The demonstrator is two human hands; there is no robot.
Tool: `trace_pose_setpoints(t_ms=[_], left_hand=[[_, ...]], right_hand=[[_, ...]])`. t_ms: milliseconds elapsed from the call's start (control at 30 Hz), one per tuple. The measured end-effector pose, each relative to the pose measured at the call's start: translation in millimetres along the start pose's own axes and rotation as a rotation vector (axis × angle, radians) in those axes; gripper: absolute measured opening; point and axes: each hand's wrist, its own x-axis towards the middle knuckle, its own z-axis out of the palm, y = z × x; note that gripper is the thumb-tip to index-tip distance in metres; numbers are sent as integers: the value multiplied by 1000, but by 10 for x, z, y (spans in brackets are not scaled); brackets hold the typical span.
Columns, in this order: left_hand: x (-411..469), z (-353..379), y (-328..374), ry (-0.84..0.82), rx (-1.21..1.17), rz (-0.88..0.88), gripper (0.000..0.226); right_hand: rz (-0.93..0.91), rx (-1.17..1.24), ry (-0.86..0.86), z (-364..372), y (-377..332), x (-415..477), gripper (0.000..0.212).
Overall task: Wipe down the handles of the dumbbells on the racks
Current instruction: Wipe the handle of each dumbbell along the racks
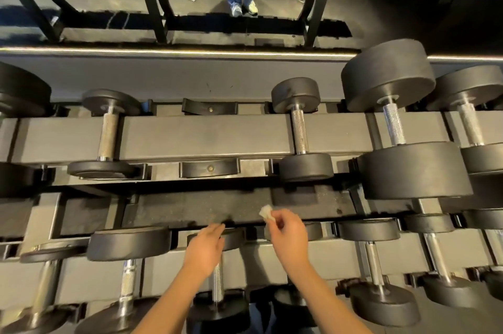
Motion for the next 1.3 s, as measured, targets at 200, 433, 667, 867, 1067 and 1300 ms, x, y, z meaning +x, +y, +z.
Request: trace_pose_setpoints(t_ms=[200, 433, 667, 867, 1067, 1300], left_hand=[[-60, 144, -106, 0, 160, 25, 49], [-193, 328, -324, 8, 216, 81, 58], [-137, 376, -517, 76, 224, 235, 56], [-42, 444, -657, 135, 197, 316, 59], [106, 445, -741, 203, 130, 399, 60], [164, 572, -834, 275, 16, 459, 63]], right_hand=[[89, -94, -200, 216, 186, -331, 9], [127, -39, -256, 503, 411, -728, 10], [232, 81, -221, 1015, 695, -1249, 13], [220, 88, -169, 1395, 759, -1284, 9], [232, 91, -67, 1772, 795, -1097, 12], [224, 114, -27, 1947, 784, -941, 15]])
